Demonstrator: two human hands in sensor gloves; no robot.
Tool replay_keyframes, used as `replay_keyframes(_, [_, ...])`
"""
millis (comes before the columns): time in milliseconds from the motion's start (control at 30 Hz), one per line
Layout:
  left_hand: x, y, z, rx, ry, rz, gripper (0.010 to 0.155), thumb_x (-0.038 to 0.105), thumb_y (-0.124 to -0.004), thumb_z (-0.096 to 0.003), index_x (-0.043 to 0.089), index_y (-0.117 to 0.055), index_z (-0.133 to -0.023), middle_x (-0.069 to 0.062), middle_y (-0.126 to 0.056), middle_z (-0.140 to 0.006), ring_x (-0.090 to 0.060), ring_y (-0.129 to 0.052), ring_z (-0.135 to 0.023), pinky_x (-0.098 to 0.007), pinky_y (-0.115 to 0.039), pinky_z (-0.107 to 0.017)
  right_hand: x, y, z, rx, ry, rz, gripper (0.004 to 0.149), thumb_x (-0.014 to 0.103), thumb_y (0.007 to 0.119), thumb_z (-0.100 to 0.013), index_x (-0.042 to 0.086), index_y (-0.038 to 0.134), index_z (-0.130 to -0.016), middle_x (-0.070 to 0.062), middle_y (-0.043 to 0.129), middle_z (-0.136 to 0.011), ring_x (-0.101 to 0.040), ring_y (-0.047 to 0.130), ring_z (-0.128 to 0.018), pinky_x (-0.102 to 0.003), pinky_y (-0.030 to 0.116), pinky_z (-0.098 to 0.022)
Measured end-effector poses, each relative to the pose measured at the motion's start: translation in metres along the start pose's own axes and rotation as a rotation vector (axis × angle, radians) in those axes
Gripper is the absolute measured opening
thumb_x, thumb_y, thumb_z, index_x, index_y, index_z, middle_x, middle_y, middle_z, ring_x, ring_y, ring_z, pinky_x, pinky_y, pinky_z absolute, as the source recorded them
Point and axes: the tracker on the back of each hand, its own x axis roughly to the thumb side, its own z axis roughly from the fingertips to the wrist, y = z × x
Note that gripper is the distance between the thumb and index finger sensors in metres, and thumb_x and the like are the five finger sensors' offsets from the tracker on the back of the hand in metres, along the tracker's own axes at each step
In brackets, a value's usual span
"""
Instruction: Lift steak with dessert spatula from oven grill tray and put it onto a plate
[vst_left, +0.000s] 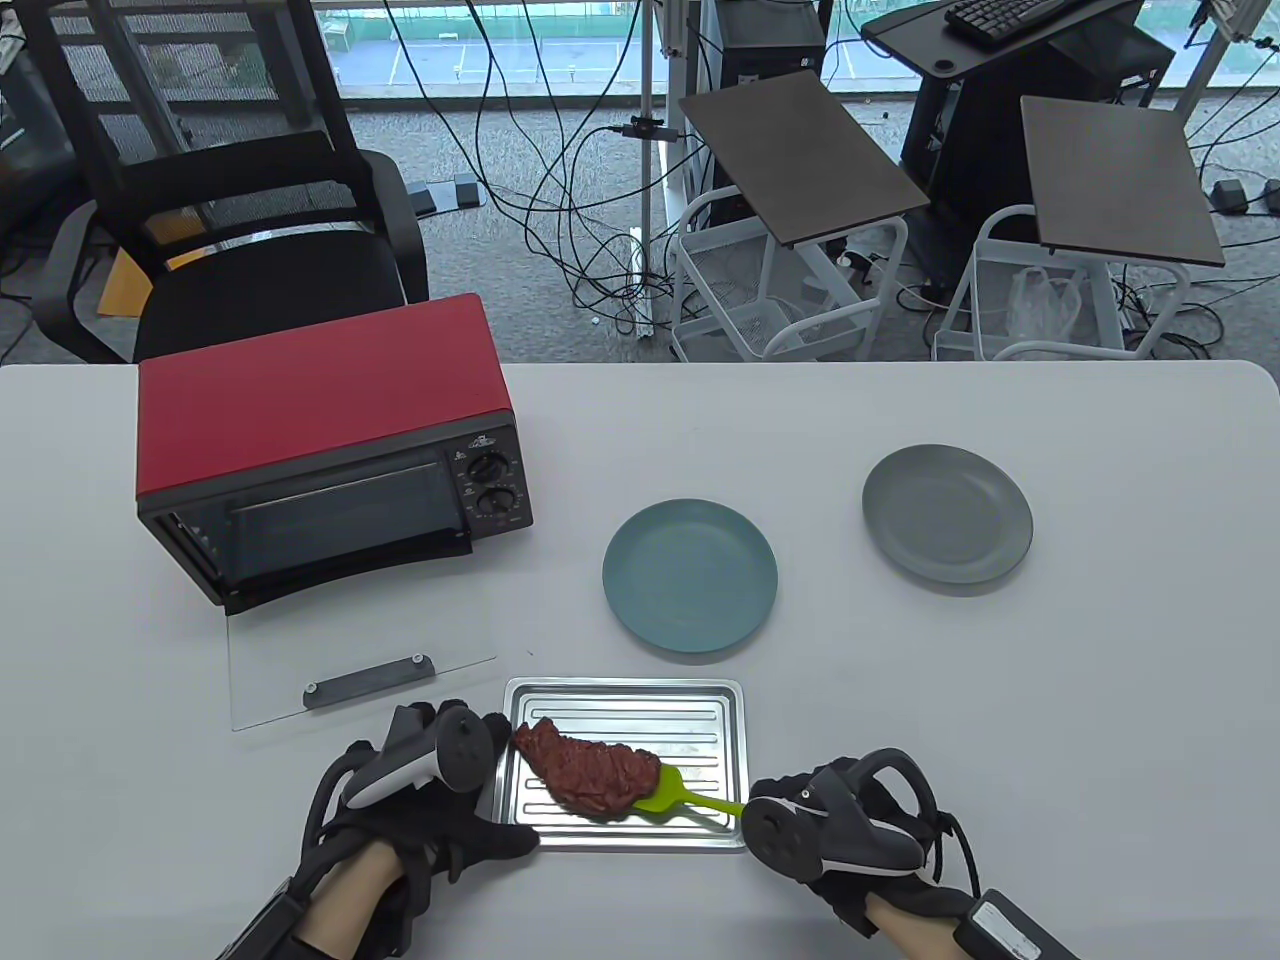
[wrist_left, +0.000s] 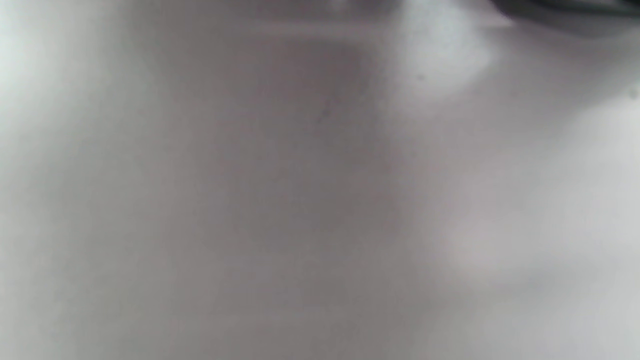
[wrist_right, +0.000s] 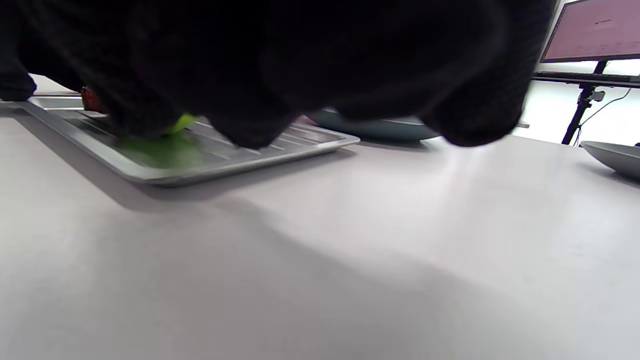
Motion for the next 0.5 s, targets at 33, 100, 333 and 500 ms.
replay_keyframes(33, [0.000,0.000,0.000,0.000,0.000,0.000,0.107,0.094,-0.056,-0.0306,0.043,0.012,-0.095,0.001,0.019,-0.107,-0.039,0.015,-0.106,-0.082,-0.013,-0.065,0.002,0.001,-0.002,-0.001,0.000,-0.007,0.044,0.050,0.084,-0.041,0.015,0.091,-0.066,0.005,0.094,-0.028,-0.018,0.093,-0.011,-0.047,0.085,-0.042])
replay_keyframes(100, [0.000,0.000,0.000,0.000,-0.001,0.000,0.107,0.094,-0.056,-0.0305,0.043,0.012,-0.095,0.001,0.019,-0.107,-0.039,0.015,-0.106,-0.082,-0.013,-0.065,0.004,0.002,-0.004,-0.003,0.000,-0.017,0.043,0.050,0.084,-0.042,0.015,0.091,-0.067,0.005,0.094,-0.028,-0.018,0.093,-0.012,-0.047,0.085,-0.042])
replay_keyframes(333, [0.000,0.000,0.000,0.000,-0.002,0.001,0.107,0.094,-0.056,-0.0306,0.043,0.012,-0.096,0.001,0.019,-0.107,-0.039,0.015,-0.106,-0.082,-0.014,-0.065,0.012,0.006,-0.016,-0.019,-0.005,-0.047,0.041,0.049,0.084,-0.043,0.016,0.095,-0.064,0.006,0.094,-0.028,-0.018,0.093,-0.012,-0.047,0.085,-0.043])
replay_keyframes(500, [0.000,0.000,-0.001,0.000,-0.002,0.003,0.107,0.094,-0.056,-0.0307,0.043,0.012,-0.096,0.001,0.019,-0.107,-0.039,0.015,-0.106,-0.082,-0.014,-0.065,0.019,0.007,-0.025,-0.026,-0.019,-0.056,0.039,0.048,0.084,-0.044,0.015,0.102,-0.055,0.006,0.094,-0.029,-0.018,0.092,-0.012,-0.046,0.085,-0.043])
